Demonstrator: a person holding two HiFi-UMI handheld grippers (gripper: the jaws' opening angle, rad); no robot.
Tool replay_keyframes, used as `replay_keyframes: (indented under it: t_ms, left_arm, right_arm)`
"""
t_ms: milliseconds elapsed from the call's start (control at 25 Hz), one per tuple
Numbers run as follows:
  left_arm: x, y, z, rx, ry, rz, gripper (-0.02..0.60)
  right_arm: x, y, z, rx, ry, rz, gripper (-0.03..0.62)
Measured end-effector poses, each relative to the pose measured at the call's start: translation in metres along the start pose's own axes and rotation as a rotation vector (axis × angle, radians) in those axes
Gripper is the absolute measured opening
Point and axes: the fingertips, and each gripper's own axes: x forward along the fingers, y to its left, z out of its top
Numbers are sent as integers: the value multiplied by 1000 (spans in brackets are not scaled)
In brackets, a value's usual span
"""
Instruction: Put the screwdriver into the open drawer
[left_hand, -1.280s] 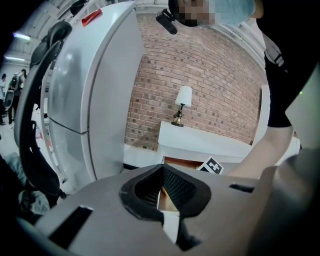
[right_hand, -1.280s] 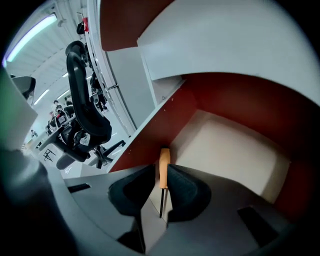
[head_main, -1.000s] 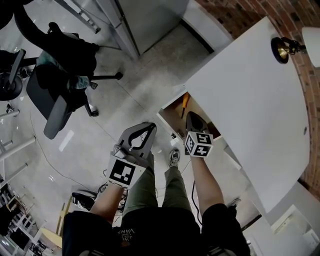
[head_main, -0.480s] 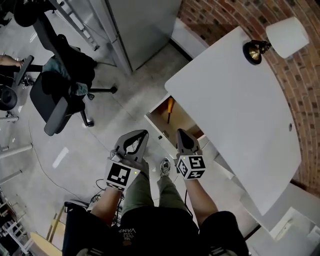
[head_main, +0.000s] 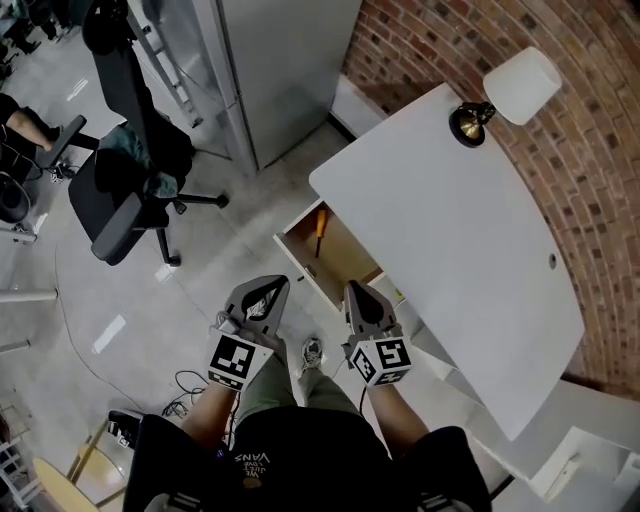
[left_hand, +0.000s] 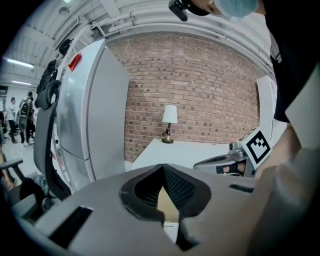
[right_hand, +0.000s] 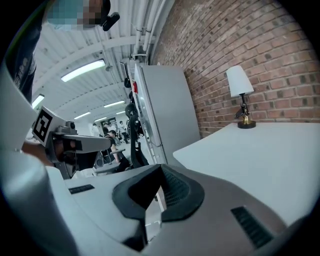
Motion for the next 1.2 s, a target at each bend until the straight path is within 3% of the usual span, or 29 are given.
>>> replay_keyframes:
  t_ms: [720,1200]
  left_arm:
    - [-85,-72,48,54,-69,90,6]
    - [-123,-106,72,115,-105,128,6]
  right_arm:
    - [-127,48,82,-93,-196,132,0]
    - [-189,60,103,-132,-259,178,0]
